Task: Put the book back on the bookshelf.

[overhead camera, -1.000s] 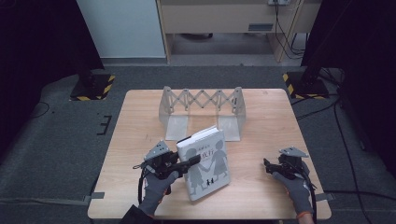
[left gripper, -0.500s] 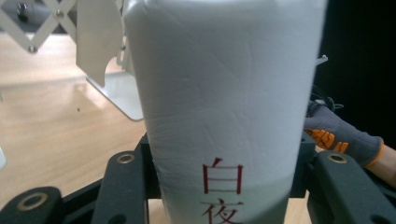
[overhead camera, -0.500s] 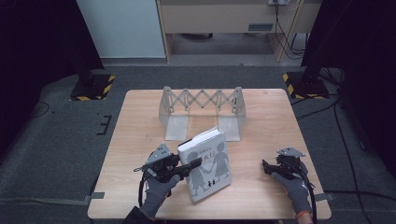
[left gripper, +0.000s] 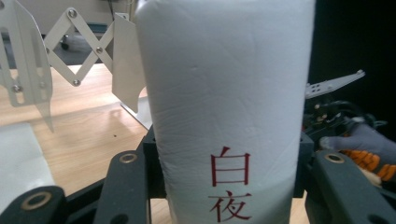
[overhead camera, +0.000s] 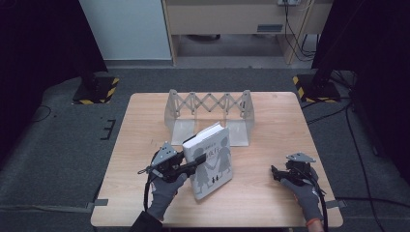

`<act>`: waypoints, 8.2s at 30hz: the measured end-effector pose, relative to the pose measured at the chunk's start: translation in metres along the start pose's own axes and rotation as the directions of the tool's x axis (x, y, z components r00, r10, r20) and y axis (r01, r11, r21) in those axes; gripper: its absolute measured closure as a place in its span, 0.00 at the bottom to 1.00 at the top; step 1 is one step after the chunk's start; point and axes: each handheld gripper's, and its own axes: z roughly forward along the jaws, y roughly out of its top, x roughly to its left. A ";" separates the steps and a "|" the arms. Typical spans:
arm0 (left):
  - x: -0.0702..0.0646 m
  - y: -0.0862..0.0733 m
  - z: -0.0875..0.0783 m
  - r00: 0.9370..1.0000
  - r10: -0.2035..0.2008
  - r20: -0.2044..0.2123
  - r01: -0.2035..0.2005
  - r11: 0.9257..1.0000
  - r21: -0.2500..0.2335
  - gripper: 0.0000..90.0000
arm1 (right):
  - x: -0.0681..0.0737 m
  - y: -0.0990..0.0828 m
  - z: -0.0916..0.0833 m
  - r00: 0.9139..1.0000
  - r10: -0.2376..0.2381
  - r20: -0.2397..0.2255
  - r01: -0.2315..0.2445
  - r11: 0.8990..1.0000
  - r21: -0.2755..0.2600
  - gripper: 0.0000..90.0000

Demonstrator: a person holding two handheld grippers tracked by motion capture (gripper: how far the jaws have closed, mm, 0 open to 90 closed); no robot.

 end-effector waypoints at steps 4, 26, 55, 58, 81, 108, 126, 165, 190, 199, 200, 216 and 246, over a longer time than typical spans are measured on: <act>-0.002 -0.005 -0.005 1.000 0.004 0.017 -0.004 1.000 0.012 0.54 | 0.000 0.000 0.001 1.000 0.007 -0.001 -0.007 1.000 0.000 0.13; -0.026 -0.003 -0.003 0.996 0.074 0.048 -0.075 0.997 0.023 0.49 | -0.001 0.000 0.001 0.999 0.036 -0.023 -0.035 0.999 0.016 0.11; -0.036 0.020 0.008 0.991 0.121 0.052 -0.123 0.992 0.033 0.47 | 0.001 0.000 0.002 0.999 0.021 -0.033 -0.020 0.999 0.028 0.05; -0.036 0.023 0.008 0.993 0.103 0.053 -0.106 0.993 0.053 0.47 | 0.000 0.000 0.002 0.999 0.021 -0.033 -0.020 0.999 0.028 0.05; -0.034 0.047 0.021 0.992 0.096 0.076 -0.101 0.993 0.060 0.44 | 0.000 0.000 0.002 0.999 0.021 -0.033 -0.020 0.999 0.028 0.05; -0.052 0.047 0.029 0.982 0.187 0.021 -0.188 0.973 0.134 0.57 | 0.001 0.000 0.002 0.999 0.022 -0.030 -0.021 0.999 0.028 0.05; -0.042 0.061 0.014 0.988 0.138 -0.067 -0.130 0.986 0.108 0.58 | 0.001 0.000 0.003 0.999 0.023 -0.030 -0.022 0.999 0.028 0.05; 0.077 0.135 0.017 0.888 0.044 -0.458 -0.021 0.998 0.054 0.58 | 0.001 0.000 0.003 0.999 0.023 -0.030 -0.022 0.999 0.027 0.05; 0.114 0.118 0.082 0.837 0.019 -0.547 -0.001 0.999 0.032 0.58 | 0.001 0.000 0.003 0.999 0.022 -0.032 -0.021 0.999 0.028 0.05; 0.110 0.110 0.092 0.830 0.040 -0.557 -0.025 0.999 0.034 0.57 | 0.001 0.001 0.003 0.999 0.023 -0.034 -0.022 0.999 0.029 0.05; 0.108 0.108 0.091 0.833 0.041 -0.551 -0.032 0.999 0.026 0.57 | 0.001 0.000 0.003 0.999 0.023 -0.034 -0.022 0.999 0.028 0.05; 0.095 0.080 0.051 0.901 0.029 -0.434 -0.024 1.000 0.017 0.40 | 0.001 0.000 0.003 0.999 0.023 -0.034 -0.022 0.999 0.028 0.05; 0.086 0.048 0.045 0.912 -0.010 -0.409 0.002 1.000 -0.019 0.45 | 0.001 0.000 0.003 0.999 0.024 -0.032 -0.023 0.999 0.028 0.05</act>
